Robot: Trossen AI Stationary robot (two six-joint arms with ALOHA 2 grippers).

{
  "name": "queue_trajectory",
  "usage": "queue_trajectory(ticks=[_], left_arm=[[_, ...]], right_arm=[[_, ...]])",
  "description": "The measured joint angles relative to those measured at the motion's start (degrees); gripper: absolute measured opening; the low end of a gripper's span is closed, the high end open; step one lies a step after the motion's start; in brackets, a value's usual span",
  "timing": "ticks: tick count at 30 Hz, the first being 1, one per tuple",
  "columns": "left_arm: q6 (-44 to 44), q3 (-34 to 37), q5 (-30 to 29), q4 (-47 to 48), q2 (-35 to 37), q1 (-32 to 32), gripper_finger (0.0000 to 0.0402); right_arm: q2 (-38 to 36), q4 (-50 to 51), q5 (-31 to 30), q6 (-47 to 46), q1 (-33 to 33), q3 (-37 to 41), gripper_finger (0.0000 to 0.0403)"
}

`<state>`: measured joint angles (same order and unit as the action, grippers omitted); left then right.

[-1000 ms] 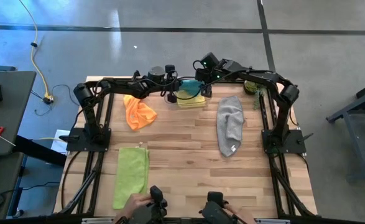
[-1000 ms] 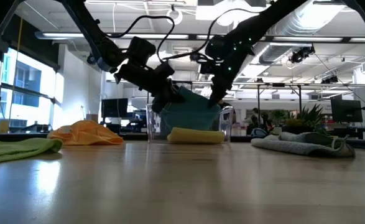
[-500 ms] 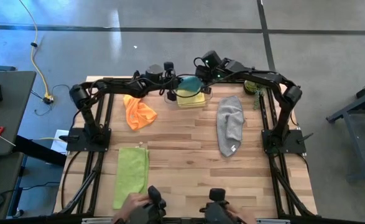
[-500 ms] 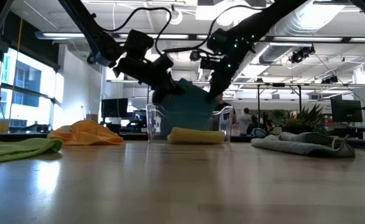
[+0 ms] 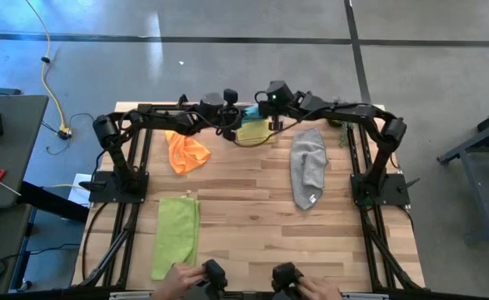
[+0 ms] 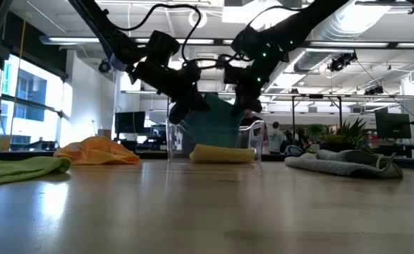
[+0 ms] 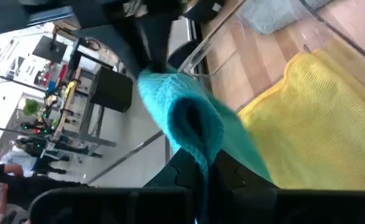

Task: Fold microfiber towels
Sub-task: Stack the blue towel on top of the yellow towel in the transparent bin

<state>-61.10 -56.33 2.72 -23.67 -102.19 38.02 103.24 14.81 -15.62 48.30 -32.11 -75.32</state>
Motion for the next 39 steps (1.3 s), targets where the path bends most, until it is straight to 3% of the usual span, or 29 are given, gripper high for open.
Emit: queue_trajectory(ticks=[10,16,22,30,39], left_arm=[[1.5,-0.1,-4.3,5.2,0.1,-1.8,0.0014],[2.5,-0.1,-9.6,8.5,0.1,-3.0,0.0073],[4.9,0.0,-9.8,9.3,0.8,-2.5,0.0139],[11.3,0.0,-5.4,10.3,6.7,0.6,0.0157],[23.7,0.0,7.3,20.5,12.7,6.5,0.0119]], right_arm=[[0.0,0.7,1.0,-1.3,1.4,3.1,0.0],[0.0,2.0,1.7,-1.5,1.4,3.1,0.0],[0.0,2.2,2.1,-1.3,1.4,3.1,0.0],[-2.2,1.6,2.6,-3.4,1.0,3.1,0.0],[-4.8,1.7,2.7,-4.5,1.0,3.1,0.0]])
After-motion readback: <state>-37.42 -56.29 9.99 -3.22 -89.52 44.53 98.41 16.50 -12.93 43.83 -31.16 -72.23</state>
